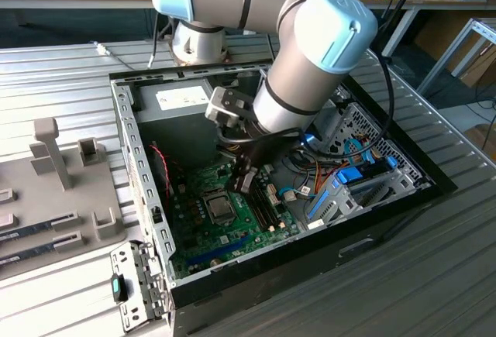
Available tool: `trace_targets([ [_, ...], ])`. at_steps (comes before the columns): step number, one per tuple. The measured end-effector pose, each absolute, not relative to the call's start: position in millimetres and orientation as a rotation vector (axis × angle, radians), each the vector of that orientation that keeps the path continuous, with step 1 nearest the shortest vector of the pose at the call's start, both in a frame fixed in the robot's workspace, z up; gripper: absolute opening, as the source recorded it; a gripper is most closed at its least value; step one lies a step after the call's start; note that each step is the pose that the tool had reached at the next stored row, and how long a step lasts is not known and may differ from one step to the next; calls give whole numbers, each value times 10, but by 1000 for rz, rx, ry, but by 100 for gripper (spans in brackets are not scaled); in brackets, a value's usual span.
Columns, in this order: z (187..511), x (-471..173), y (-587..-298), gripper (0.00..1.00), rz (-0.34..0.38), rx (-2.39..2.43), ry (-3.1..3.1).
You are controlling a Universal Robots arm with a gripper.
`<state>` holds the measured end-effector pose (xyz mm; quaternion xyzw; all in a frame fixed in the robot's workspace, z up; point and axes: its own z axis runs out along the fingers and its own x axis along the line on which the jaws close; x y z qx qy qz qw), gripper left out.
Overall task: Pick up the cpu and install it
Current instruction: 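Install the first cpu locking lever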
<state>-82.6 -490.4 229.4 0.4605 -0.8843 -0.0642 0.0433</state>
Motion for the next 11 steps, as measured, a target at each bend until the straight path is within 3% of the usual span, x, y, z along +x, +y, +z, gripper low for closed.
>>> trace_targets([
  [3, 2219, -826, -4924, 11, -198, 1378, -2721],
  [5, 2002, -826, -4964, 11, -194, 1322, -2749],
  [6, 2001, -823, -5031, 11, -161, 1333, -2733],
  [11, 1995, -796, -5037, 11, -152, 1427, -2679],
])
